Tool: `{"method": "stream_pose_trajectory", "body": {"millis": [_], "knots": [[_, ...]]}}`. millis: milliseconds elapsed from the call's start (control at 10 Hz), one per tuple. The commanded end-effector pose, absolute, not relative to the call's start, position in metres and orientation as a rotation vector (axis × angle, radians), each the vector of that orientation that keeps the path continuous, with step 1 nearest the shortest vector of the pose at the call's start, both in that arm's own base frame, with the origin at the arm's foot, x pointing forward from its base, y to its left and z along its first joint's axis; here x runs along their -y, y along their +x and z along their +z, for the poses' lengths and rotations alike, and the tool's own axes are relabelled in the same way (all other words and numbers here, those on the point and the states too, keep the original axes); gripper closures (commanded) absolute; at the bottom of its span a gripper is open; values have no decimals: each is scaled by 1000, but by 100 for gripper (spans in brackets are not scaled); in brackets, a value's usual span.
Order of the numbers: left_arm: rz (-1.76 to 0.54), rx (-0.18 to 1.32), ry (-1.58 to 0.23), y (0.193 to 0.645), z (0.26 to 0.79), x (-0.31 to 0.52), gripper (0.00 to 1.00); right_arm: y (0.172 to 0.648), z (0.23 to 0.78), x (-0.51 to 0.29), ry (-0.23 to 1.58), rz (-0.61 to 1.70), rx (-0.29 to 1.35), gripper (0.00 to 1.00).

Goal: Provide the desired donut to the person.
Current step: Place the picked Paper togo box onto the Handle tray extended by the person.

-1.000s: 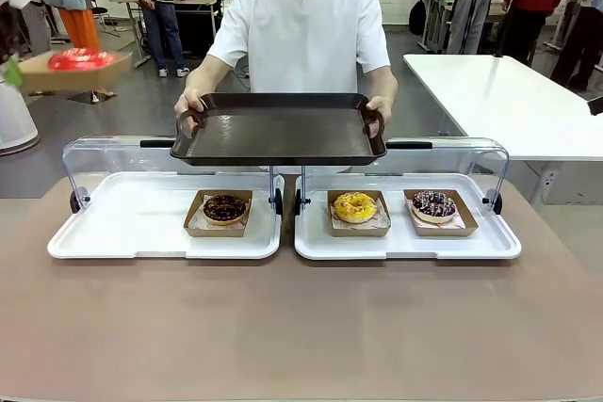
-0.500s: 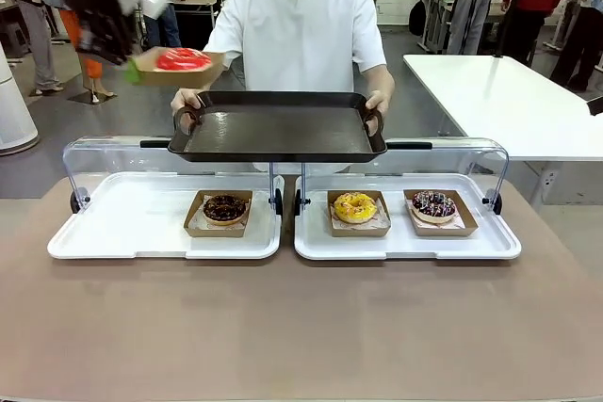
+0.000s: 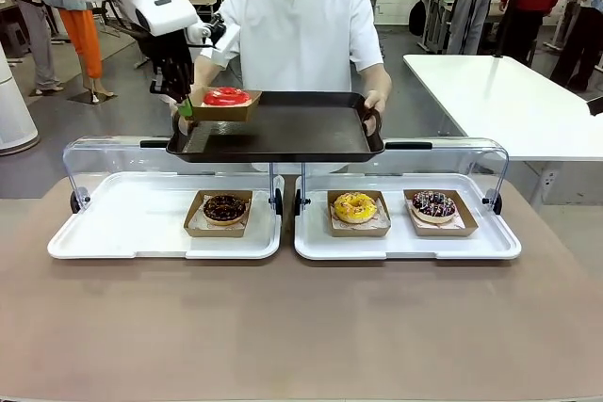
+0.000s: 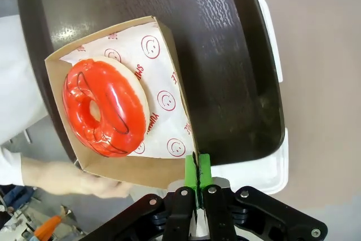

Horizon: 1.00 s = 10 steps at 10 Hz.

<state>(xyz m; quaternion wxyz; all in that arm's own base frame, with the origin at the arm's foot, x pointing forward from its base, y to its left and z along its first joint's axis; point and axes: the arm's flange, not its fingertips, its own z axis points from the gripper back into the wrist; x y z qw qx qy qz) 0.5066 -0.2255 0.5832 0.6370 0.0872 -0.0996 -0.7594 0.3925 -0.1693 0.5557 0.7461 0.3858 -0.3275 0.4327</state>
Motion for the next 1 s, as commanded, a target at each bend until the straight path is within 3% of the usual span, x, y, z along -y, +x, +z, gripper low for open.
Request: {"method": "stream_pose_trajectory", "body": {"millis": [0,900], "knots": [[-1700,234,188,514,585,230,99,393,556,169,850,939,720,0],[-1653,214,189,530,568,226,99,393,556,169,850,939,720,0]]}}
